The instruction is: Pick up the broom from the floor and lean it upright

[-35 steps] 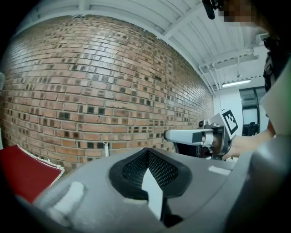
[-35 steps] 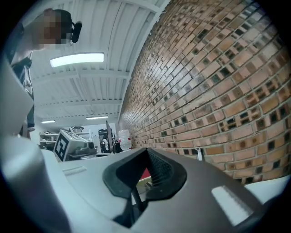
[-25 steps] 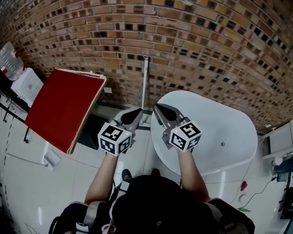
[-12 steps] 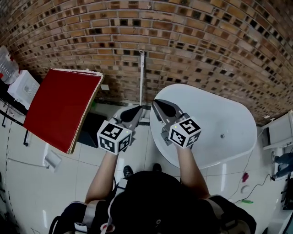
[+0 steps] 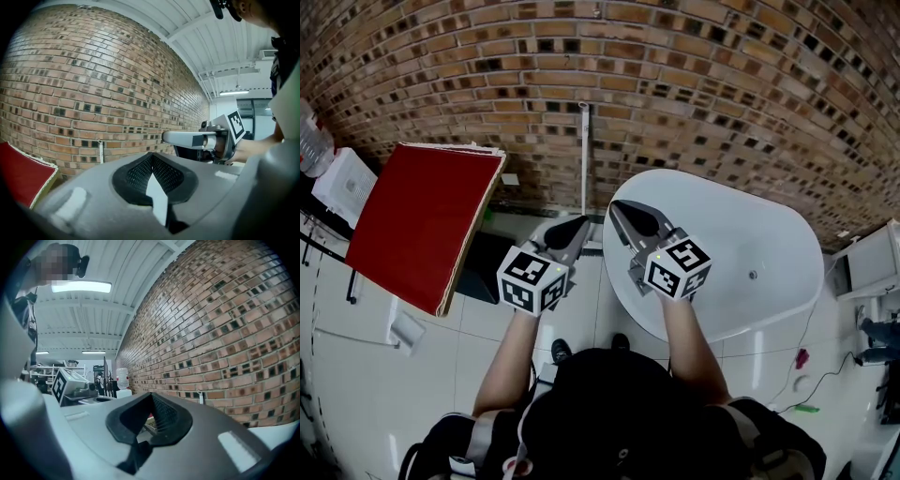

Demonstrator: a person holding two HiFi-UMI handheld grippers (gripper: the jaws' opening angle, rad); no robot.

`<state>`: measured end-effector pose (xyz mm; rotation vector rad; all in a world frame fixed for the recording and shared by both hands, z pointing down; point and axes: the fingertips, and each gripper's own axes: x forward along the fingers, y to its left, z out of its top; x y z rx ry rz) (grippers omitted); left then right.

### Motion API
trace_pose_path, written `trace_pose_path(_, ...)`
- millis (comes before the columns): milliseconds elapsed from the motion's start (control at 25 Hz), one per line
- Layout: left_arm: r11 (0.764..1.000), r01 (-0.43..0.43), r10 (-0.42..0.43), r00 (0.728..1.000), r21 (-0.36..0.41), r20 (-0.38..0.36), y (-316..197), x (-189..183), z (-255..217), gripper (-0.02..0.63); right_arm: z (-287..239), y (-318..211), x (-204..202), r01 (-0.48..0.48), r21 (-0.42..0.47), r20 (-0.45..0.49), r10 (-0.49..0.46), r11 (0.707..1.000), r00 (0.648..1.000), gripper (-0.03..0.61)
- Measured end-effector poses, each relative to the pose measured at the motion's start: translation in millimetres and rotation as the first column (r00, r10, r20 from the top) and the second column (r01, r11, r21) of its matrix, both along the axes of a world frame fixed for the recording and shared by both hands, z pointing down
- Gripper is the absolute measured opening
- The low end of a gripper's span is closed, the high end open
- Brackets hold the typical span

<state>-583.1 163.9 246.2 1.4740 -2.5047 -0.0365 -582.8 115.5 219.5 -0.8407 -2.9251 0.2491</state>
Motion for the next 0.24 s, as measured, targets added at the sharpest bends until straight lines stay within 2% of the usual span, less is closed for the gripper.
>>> trace_pose_path(240, 1.000, 0.000, 0.000, 1.000, 0.000, 0.002, 0.8, -0.3, 1.0, 0.002, -0.1, -0.9, 0.1, 0.002, 0.006, 0.003, -0.002, 1.000, 1.000, 0.000)
